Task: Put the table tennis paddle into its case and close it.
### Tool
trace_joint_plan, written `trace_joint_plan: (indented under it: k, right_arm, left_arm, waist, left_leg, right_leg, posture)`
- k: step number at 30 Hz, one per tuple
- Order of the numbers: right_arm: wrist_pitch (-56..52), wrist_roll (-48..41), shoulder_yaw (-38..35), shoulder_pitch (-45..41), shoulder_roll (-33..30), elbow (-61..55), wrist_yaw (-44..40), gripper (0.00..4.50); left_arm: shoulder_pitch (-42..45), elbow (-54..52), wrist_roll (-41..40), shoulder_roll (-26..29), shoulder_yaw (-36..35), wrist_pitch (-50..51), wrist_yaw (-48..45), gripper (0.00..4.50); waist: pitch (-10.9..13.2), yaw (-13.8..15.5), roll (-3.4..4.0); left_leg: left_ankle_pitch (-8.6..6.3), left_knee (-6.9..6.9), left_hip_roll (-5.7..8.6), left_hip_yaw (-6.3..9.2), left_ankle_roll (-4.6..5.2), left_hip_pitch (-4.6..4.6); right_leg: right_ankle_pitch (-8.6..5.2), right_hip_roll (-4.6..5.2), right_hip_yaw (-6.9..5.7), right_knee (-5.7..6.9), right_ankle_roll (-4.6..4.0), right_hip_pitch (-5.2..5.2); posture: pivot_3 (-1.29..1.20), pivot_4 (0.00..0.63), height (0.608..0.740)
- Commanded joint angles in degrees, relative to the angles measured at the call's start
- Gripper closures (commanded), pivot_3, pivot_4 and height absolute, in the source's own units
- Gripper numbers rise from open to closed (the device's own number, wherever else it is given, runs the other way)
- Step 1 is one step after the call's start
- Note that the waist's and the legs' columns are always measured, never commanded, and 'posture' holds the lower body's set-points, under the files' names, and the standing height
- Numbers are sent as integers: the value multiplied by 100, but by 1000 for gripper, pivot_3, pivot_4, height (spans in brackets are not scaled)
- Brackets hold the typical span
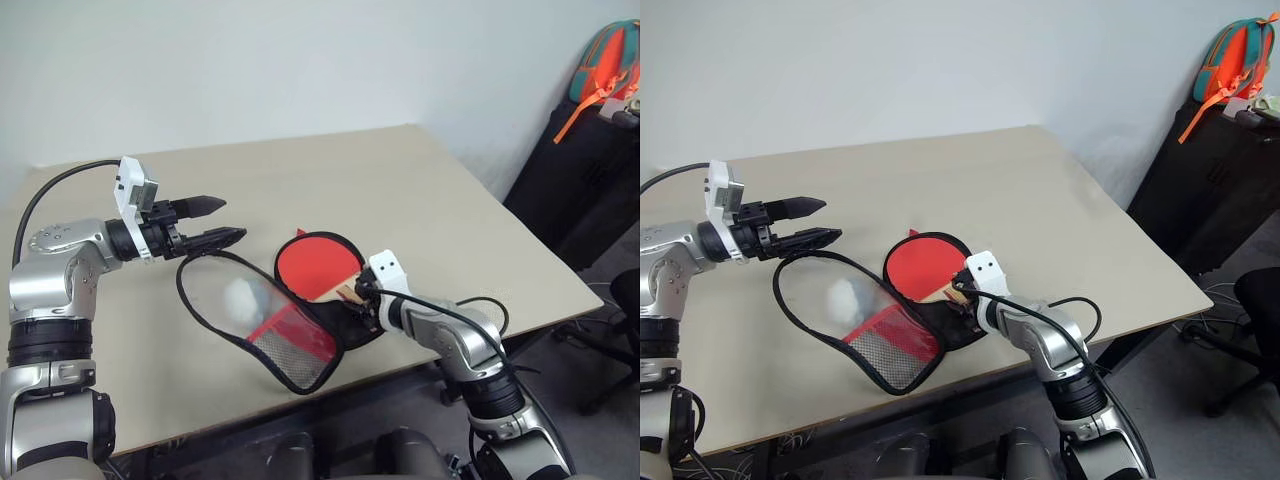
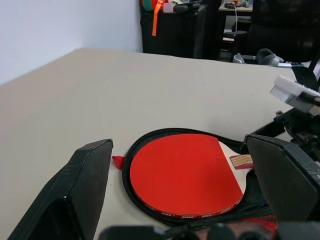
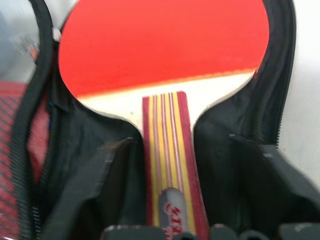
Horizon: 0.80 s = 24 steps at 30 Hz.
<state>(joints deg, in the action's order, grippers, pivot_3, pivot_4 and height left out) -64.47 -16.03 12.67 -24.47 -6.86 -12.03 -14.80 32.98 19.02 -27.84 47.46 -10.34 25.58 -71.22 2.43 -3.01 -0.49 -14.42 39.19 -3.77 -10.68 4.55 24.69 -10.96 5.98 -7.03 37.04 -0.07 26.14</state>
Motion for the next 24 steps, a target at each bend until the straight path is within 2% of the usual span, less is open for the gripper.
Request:
trace_joint_plan:
  k: [1, 4, 7, 10, 13, 17, 21, 22, 24]
  right_arm:
    - [-253, -470, -652, -311, -304, -866, -360, 57]
    - [-570, -1296, -1365, -482, -860, -1623, -1084, 57]
    - [-770, -1912, -1964, -629, -1320, -1913, -1519, 57]
    - [-646, -2234, -2437, -669, -2200, -1896, -2076, 0]
    - [-459, -2292, -2600, -612, -2801, -1654, -2338, 0]
    - [-221, -2315, -2610, -456, -3282, -1511, -2564, 0]
    - [186, -2333, -2594, -232, -3811, -1500, -3090, 0]
    - [297, -2324, -2570, -197, -3914, -1486, -3198, 0]
    - [444, -2316, -2529, -173, -4036, -1444, -3313, 0]
  left_arm:
    - [119, -84, -60, 12, -163, -70, 70, 0]
    - [24, -64, -97, 69, -262, -54, 85, 0]
    - [-26, 29, -106, 182, -376, -58, 63, 0]
    - [-99, 284, -102, 447, -609, -44, -20, 540]
    - [-215, 555, -106, 676, -797, -63, -86, 1458]
    - [-455, 720, -149, 873, -1032, 9, -154, 2864]
    - [-1211, 522, -245, 965, -1310, 268, -210, 4212]
    - [-1370, 451, -259, 945, -1346, 321, -176, 4488]
    - [-1562, 353, -281, 895, -1391, 389, -65, 4488]
  waist:
    - [-1, 2, -1]
    - [0, -1, 0]
    - [-1, -1, -2]
    - [-1, -1, -2]
    - [-1, 4, -2]
    - [-1, 25, -2]
    - [-1, 12, -2]
    - [0, 12, -1]
    - [0, 29, -3]
  left_leg:
    - [0, 1, 0, 2, 0, 0]
    - [0, 2, 2, 14, 0, -1]
    - [0, 1, 9, 16, 1, -1]
    - [-1, 3, 8, 17, 2, -2]
    - [-2, 3, 1, 19, 4, -3]
    - [-2, 5, -7, 26, 6, -5]
    - [-5, 7, -6, 23, 10, -3]
    - [-5, 7, -8, 22, 10, -3]
    - [-5, 8, -10, 27, 10, -4]
  right_leg:
    - [0, 0, 0, 0, 0, -1]
    - [0, -2, 1, -1, 0, -1]
    - [0, -7, 3, -4, 0, -1]
    - [0, -10, 2, -6, 0, -2]
    - [-1, -5, 3, -7, -1, -1]
    - [-1, 0, 1, -8, -1, -4]
    - [-2, 6, 4, -7, -1, -1]
    - [-2, 6, 4, -8, -2, 2]
    - [-8, 8, 0, -9, -11, 6]
  posture:
    - [0, 0, 715]
    - [0, 0, 715]
    - [0, 0, 715]
    - [0, 0, 715]
    - [0, 0, 715]
    - [0, 0, 715]
    - [0, 0, 715]
    - [0, 0, 715]
    - [0, 0, 715]
